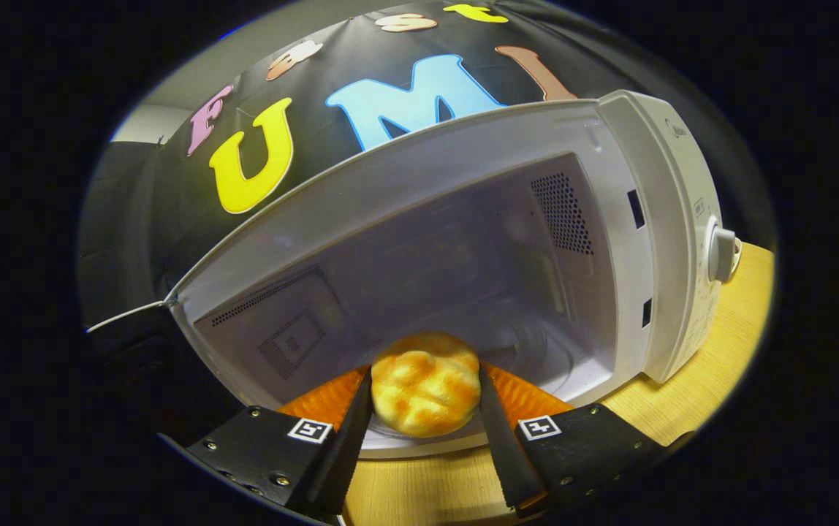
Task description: Open the microwave, put the food inside, and close the microwave door.
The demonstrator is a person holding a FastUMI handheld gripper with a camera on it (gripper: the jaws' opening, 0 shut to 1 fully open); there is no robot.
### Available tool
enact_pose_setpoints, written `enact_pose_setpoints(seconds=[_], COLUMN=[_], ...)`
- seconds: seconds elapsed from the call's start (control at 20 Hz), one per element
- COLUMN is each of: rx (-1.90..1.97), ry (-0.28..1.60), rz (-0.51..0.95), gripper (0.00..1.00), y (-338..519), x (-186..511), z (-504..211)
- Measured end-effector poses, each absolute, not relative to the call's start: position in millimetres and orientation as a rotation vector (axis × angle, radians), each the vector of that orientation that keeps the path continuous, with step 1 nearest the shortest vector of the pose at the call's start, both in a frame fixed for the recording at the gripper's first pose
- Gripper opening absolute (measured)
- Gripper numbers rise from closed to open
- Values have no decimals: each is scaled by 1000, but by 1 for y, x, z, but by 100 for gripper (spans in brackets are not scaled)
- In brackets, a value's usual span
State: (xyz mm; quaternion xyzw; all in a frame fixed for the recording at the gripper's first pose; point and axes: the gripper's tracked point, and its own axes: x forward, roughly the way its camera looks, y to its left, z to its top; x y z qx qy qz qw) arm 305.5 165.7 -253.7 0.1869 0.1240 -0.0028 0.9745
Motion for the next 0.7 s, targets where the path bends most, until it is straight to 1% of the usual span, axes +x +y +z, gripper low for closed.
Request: enact_pose_setpoints(seconds=[0.2,0.35,0.5,0.55,0.7], rx=[402,386,360,349,276], ry=[279,274,262,263,268], rz=[-33,-52,-52,-52,-19], gripper=[78,84,96,98,98], y=[167,165,162,160,158], x=[315,318,317,315,298], z=[-272,-274,-268,-266,-257])
